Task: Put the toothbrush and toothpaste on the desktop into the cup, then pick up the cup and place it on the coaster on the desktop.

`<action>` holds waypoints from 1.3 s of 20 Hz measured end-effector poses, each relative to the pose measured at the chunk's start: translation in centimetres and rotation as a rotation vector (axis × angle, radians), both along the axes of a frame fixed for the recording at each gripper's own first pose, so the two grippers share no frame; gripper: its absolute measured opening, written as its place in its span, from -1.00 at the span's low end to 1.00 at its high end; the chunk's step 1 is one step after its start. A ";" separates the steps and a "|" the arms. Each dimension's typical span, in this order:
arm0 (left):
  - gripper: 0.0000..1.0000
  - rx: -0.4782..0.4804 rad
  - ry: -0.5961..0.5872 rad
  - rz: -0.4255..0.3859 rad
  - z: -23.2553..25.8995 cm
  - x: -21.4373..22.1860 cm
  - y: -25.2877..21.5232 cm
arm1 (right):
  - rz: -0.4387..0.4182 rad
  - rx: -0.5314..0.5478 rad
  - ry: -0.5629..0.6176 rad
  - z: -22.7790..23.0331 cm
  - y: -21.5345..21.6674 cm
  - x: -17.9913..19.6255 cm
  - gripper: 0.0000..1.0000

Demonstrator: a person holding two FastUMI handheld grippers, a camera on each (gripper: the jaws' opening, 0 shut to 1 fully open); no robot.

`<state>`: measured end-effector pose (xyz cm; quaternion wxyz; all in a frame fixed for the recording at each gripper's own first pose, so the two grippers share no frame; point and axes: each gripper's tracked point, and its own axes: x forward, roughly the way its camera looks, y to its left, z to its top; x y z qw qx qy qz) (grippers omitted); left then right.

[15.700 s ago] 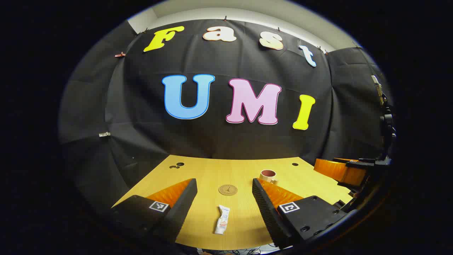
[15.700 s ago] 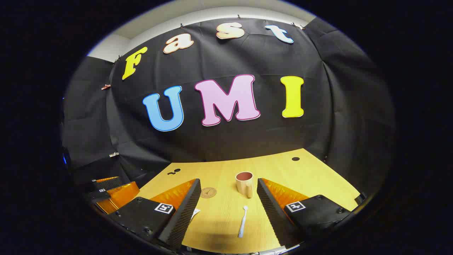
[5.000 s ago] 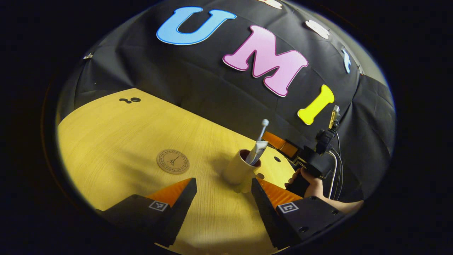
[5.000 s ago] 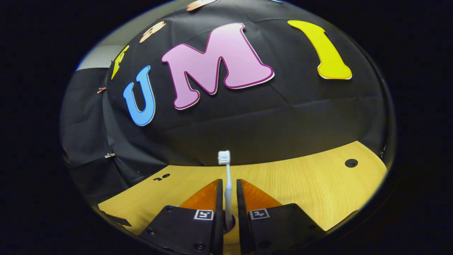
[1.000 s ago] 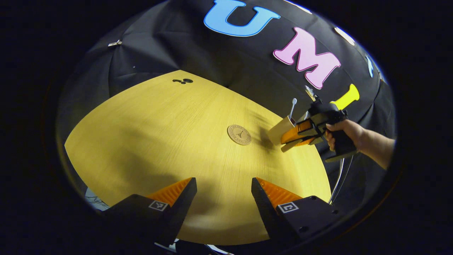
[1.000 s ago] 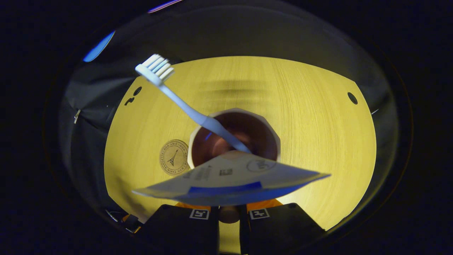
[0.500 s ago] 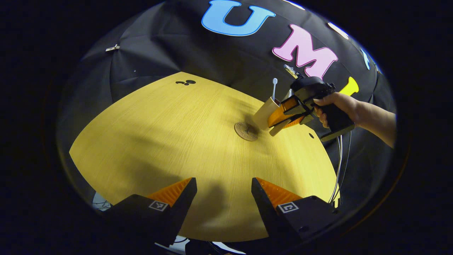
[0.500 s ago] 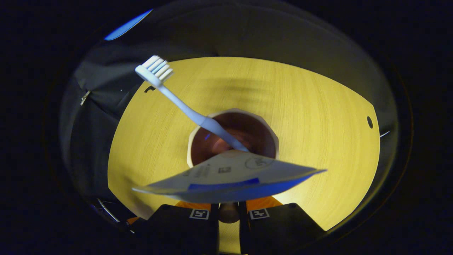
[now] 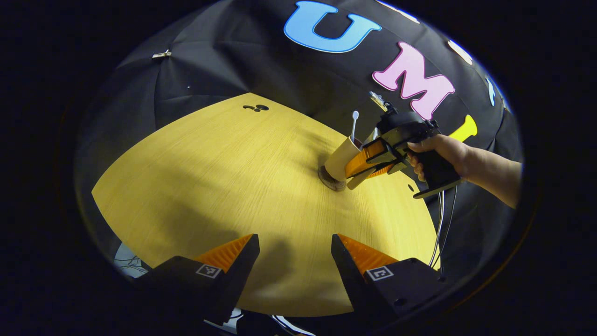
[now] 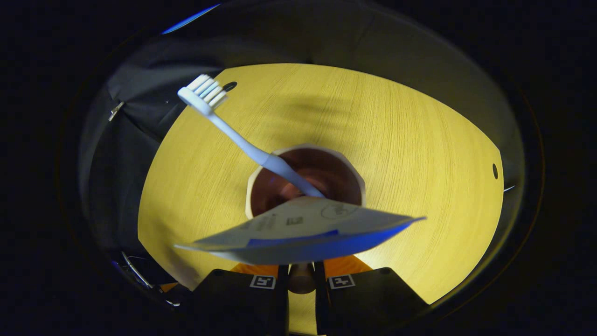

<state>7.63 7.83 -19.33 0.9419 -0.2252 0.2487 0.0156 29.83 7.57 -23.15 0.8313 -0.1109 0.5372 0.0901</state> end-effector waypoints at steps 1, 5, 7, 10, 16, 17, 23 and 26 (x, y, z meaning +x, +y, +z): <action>0.93 0.001 0.004 0.000 -0.3 -0.2 0.2 | 0.004 -0.007 -0.003 -0.1 -0.1 0.0 -0.48; 0.93 0.022 0.015 -0.003 -0.5 -0.8 0.7 | 0.013 -0.047 0.010 -0.9 -0.3 -0.4 -0.47; 0.93 0.021 0.014 -0.003 -0.5 -1.0 0.8 | 0.021 -0.060 0.000 -1.1 -0.5 -0.2 -0.46; 0.93 0.024 0.018 -0.002 -0.6 -1.4 1.0 | 0.023 -0.074 -0.008 -1.1 -0.7 -0.2 -0.44; 0.93 0.030 0.028 0.005 -1.0 -2.2 1.1 | 0.001 0.027 -0.010 -0.4 0.7 -0.7 -0.23; 0.93 0.036 0.035 0.009 -1.2 -2.3 1.2 | 0.001 0.034 -0.019 -0.1 0.7 -0.8 0.17; 0.93 0.041 0.025 0.007 -0.2 -2.7 0.4 | 0.006 0.073 -0.053 1.7 0.2 -2.7 0.97; 0.93 0.048 -0.001 -0.004 1.0 -2.4 -0.4 | 0.015 0.122 -0.080 2.7 0.3 -3.9 0.97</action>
